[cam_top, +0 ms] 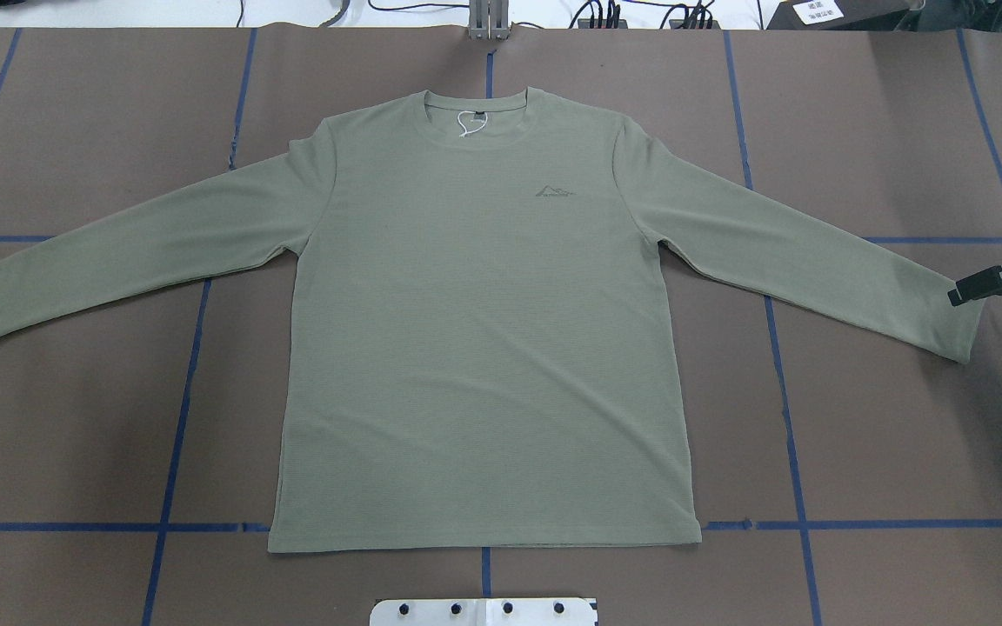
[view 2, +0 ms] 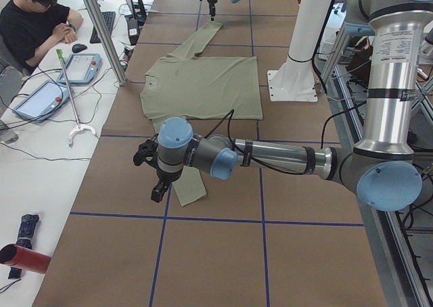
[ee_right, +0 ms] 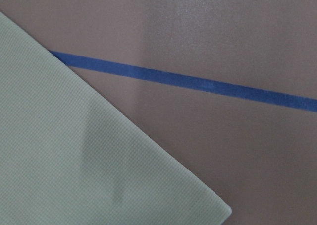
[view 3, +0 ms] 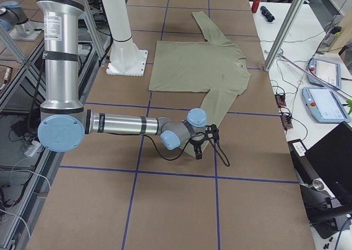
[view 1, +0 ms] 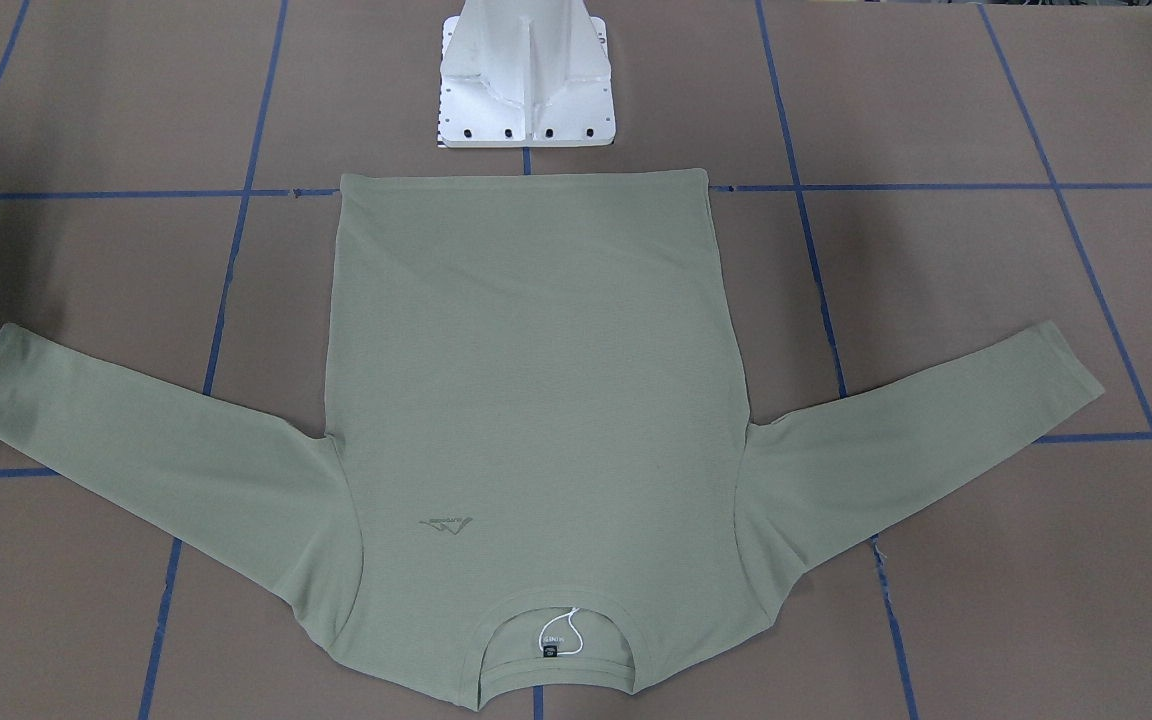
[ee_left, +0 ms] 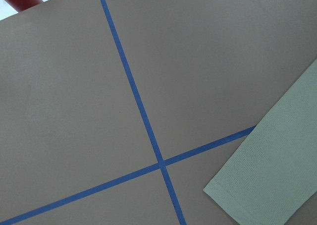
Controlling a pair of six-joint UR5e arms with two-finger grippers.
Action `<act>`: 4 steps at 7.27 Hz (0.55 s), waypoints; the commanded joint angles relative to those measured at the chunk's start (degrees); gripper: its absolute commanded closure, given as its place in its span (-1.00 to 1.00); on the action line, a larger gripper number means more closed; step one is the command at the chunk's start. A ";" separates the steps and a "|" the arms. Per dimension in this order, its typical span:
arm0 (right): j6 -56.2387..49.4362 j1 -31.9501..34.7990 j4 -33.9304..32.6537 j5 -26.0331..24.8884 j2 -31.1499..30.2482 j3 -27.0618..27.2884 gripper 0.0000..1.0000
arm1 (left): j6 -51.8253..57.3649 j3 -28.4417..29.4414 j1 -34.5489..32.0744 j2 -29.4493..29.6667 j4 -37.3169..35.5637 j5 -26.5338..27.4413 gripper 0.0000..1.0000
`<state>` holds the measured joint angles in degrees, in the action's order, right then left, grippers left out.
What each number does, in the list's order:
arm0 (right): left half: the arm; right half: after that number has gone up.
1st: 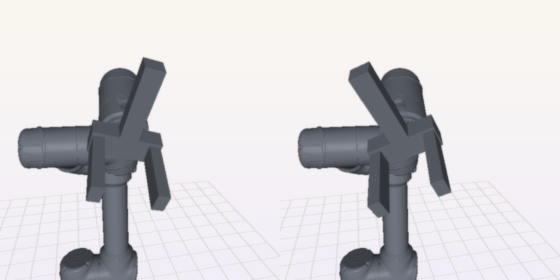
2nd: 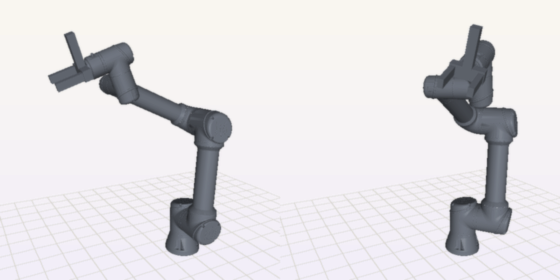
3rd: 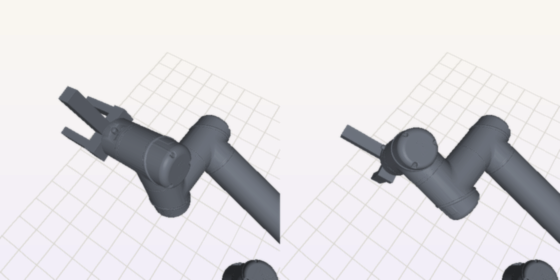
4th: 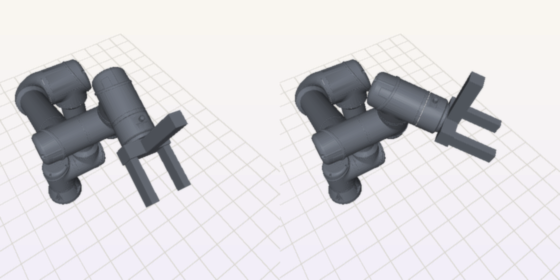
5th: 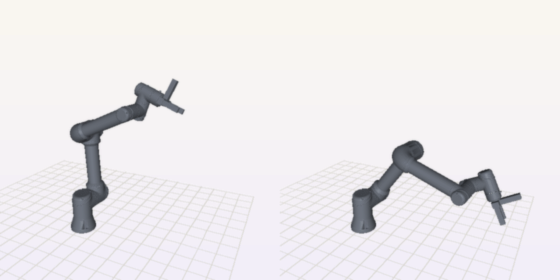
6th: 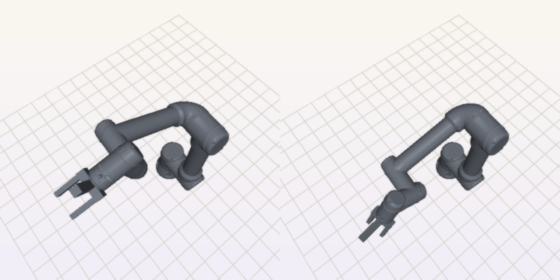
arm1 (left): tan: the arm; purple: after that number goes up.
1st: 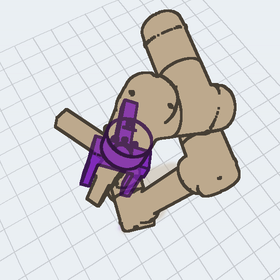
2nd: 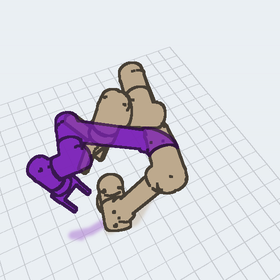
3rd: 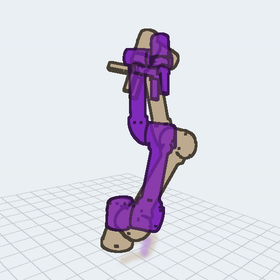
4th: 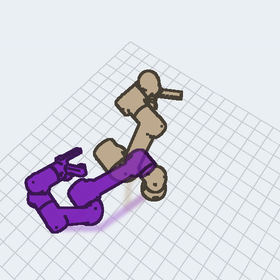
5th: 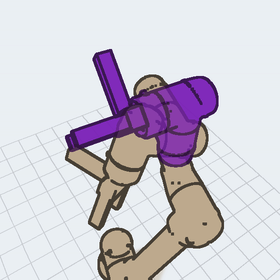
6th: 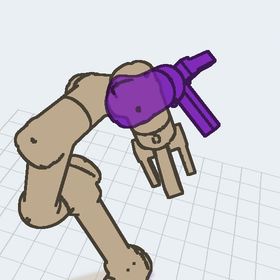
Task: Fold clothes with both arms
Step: 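Lower the right gripper onto the cuff of the sleeve nearest it and grasp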
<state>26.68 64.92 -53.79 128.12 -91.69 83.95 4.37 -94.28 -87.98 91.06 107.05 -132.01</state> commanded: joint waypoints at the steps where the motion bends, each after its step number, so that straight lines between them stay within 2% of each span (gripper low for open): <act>1: 0.03 -0.32 0.00 -0.06 1.94 -2.73 -1.00 | -0.06 -0.02 0.00 0.00 0.00 0.00 -1.00; 4: 0.03 -0.32 -0.09 0.29 1.95 -4.23 -1.00 | 0.02 -0.11 0.00 0.00 0.00 0.00 -1.00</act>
<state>26.70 64.61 -53.87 128.31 -89.79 80.22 4.38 -94.34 -87.98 91.05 107.05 -132.01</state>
